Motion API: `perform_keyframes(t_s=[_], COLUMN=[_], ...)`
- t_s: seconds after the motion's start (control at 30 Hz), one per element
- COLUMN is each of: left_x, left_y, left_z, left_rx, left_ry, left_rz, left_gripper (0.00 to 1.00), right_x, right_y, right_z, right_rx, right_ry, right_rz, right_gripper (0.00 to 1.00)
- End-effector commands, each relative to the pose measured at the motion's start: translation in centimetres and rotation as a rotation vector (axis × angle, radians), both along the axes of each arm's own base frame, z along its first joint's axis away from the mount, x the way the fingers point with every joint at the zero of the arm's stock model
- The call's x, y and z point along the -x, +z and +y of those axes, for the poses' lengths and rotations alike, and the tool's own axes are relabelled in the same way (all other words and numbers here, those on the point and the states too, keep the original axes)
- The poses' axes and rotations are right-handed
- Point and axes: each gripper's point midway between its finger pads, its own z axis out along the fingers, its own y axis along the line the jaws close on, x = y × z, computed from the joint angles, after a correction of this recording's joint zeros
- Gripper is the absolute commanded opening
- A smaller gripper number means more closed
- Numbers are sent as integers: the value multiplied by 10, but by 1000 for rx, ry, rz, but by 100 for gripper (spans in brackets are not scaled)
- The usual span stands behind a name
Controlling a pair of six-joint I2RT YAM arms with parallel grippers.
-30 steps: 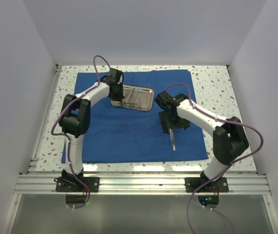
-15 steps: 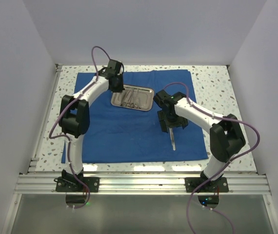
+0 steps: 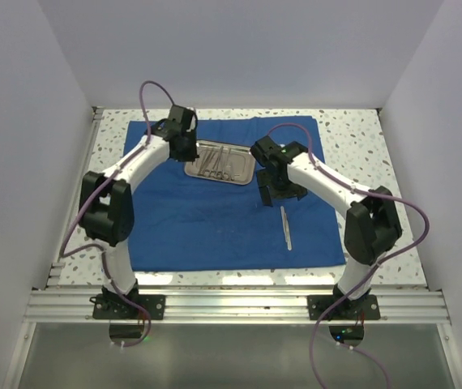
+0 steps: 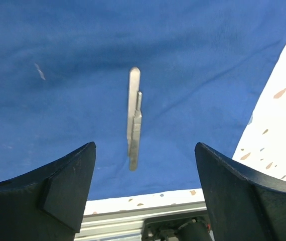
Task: Open and lay out the surgical kit
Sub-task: Place the medical item in the surgical kit, then pick up the medical item from the container.
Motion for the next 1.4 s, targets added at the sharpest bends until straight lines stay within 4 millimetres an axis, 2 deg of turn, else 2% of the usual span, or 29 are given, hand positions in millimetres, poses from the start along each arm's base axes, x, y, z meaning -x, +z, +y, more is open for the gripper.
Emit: perform_keyframes(t_s=[0.0, 0.03, 0.07, 0.1, 0.13, 0.17, 0.2, 0.23, 0.27, 0.3, 0.37, 0.43, 0.47, 0.57, 0.67, 0.7, 0.83, 0.87, 0.9, 0.97, 1.0, 1.1, 1.13, 1.17, 1.23, 1.27, 1.3, 1.33, 1.37], left_x=[33, 45, 65, 76, 90, 111, 121, 132, 151, 161, 185, 196, 202, 204, 213, 217, 234, 239, 241, 243, 242, 217, 198, 184, 150, 135, 121, 99, 85], left_y=[38, 53, 35, 34, 46, 24, 20, 26, 5, -1, -15, -18, -29, -27, -41, -44, -50, -51, -51, -47, -45, -17, 5, 15, 35, 40, 28, 44, 46], left_z=[15, 18, 24, 27, 29, 35, 37, 39, 44, 47, 51, 48, 48, 45, 49, 47, 51, 53, 50, 50, 52, 52, 47, 48, 47, 44, 42, 35, 31], left_rx=[-7, 12, 1, 7, 35, 27, 42, 59, 49, 52, 70, 112, 119, 137, 128, 139, 139, 134, 146, 143, 131, 113, 128, 106, 61, 51, 8, 14, 10], left_ry=[-13, -15, -15, -14, -14, -12, -2, 0, 0, 6, 24, 18, 19, 40, 92, 100, 124, 132, 125, 129, 138, 125, 111, 113, 99, 90, 68, 54, 40], left_rz=[-73, -104, -59, -57, -83, -32, -28, -48, 4, 20, 55, 47, 53, 74, 150, 169, 224, 239, 247, 269, 273, 185, 121, 74, 6, -19, 5, -42, -58], left_gripper=[0, 0, 0, 0, 0, 0, 0, 0, 0, 0, 0, 0, 0, 0, 0, 0, 0, 4, 22, 44, 60, 70, 71, 71, 71, 70, 68, 67, 65], right_x=[-22, -26, -30, -37, -41, -44, -51, -54, -56, -62, -69, -79, -82, -92, -106, -113, -131, -136, -140, -144, -149, -149, -149, -148, -144, -142, -139, -136, -131], right_y=[24, 26, 29, 38, 38, 41, 47, 49, 47, 56, 60, 70, 72, 80, 92, 105, 92, 95, 91, 73, 71, 61, 60, 67, 62, 62, 65, 65, 67], right_z=[12, 16, 19, 26, 31, 35, 42, 46, 50, 54, 62, 72, 75, 86, 98, 104, 130, 137, 142, 156, 160, 171, 171, 170, 163, 160, 151, 146, 138], right_rx=[-24, -36, -47, -71, -87, -100, -125, -139, -151, -164, -189, -232, -244, -278, -307, -331, -387, -411, -429, -461, -483, -522, -524, -529, -509, -501, -490, -476, -465], right_ry=[18, 19, 19, 22, 26, 31, 37, 41, 43, 43, 36, 35, 34, 34, 35, 41, 47, 50, 50, 50, 38, 36, 34, 37, 39, 43, 39, 44, 39], right_rz=[-65, -70, -77, -101, -103, -112, -135, -144, -135, -150, -160, -200, -209, -226, -250, -276, -247, -256, -254, -216, -218, -185, -184, -197, -193, -195, -201, -201, -200], right_gripper=[86, 89, 91, 99, 98, 98, 98, 99, 98, 98, 98, 98, 99, 98, 98, 98, 98, 98, 98, 99, 98, 98, 98, 98, 98, 98, 98, 98, 98])
